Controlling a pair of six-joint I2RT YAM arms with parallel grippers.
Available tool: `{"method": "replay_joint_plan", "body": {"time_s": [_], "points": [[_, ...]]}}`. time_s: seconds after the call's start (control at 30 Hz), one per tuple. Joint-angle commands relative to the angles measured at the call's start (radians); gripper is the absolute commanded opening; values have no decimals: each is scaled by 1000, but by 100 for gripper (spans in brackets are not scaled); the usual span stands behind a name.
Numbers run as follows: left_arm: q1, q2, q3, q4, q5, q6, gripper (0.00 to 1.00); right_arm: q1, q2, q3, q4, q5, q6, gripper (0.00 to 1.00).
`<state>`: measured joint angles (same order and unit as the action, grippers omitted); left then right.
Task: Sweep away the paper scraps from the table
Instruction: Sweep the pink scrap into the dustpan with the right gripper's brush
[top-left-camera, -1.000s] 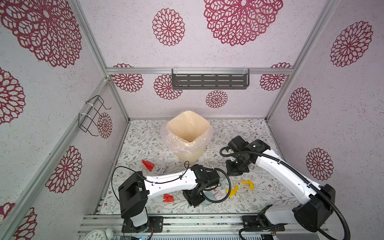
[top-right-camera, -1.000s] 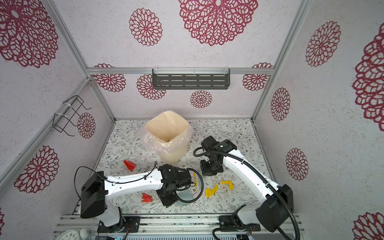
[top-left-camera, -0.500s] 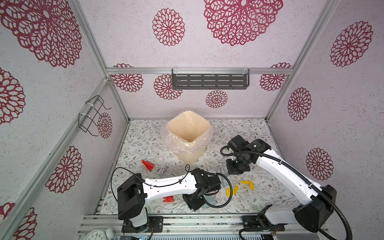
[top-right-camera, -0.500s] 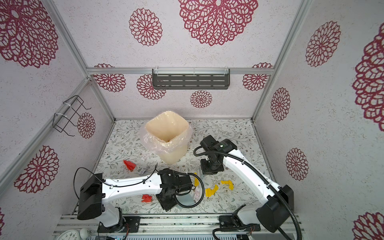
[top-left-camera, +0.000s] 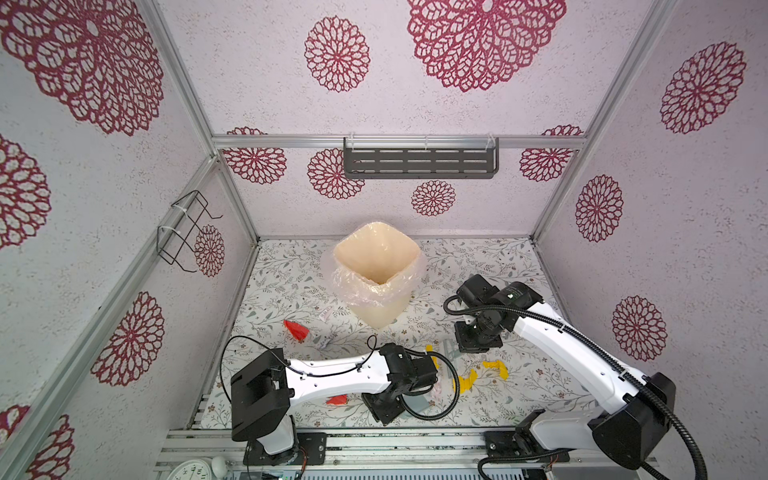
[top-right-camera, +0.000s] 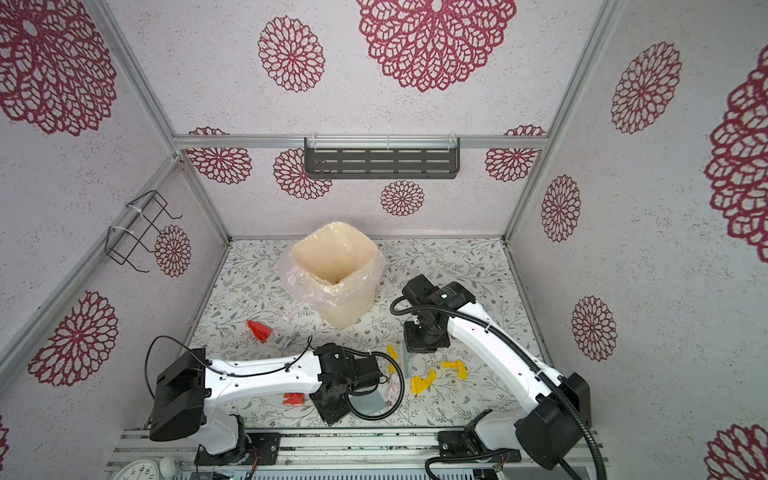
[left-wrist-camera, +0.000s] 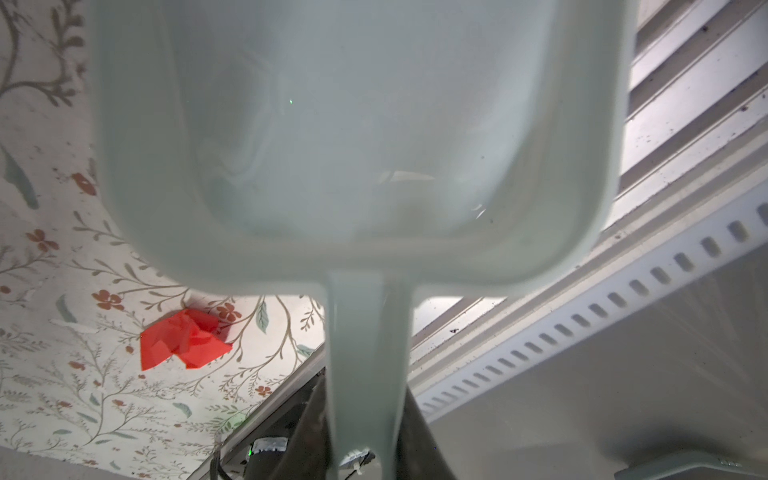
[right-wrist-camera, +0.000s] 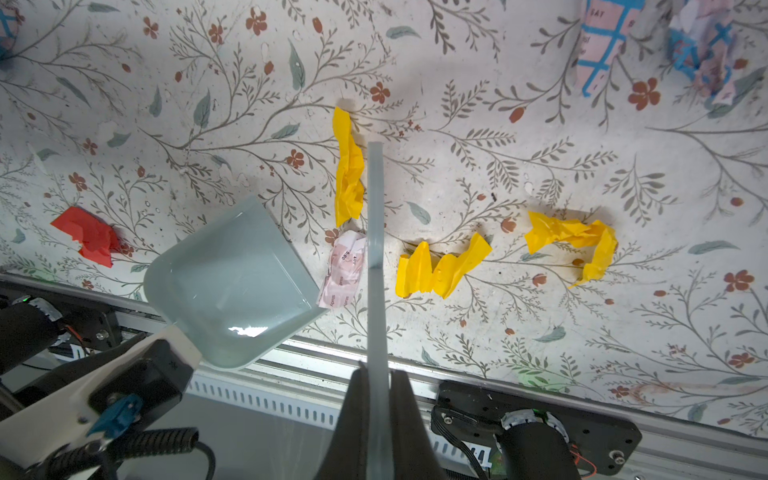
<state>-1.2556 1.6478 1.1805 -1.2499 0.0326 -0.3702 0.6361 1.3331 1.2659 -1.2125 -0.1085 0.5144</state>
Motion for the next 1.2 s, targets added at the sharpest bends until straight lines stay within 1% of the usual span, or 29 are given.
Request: {"method": "replay_joint_plan", "body": {"time_s": [0.0, 0.27, 0.6, 0.93, 1.17], "points": [[6, -25, 0, 49, 0, 31, 0, 6, -23, -3, -13, -2, 34, 0], [27, -6, -1, 73, 22, 76, 0, 19, -26, -36, -1, -8, 52, 0], [57, 10, -5, 90, 30, 99, 0, 43, -17, -63, 25, -35, 56, 0], [79, 30, -12, 107, 39, 115, 0, 84, -43, -63, 89, -95, 122, 0], [88, 35, -16, 117, 31, 117, 0, 108, -46, -54, 104, -127, 144, 0]]}}
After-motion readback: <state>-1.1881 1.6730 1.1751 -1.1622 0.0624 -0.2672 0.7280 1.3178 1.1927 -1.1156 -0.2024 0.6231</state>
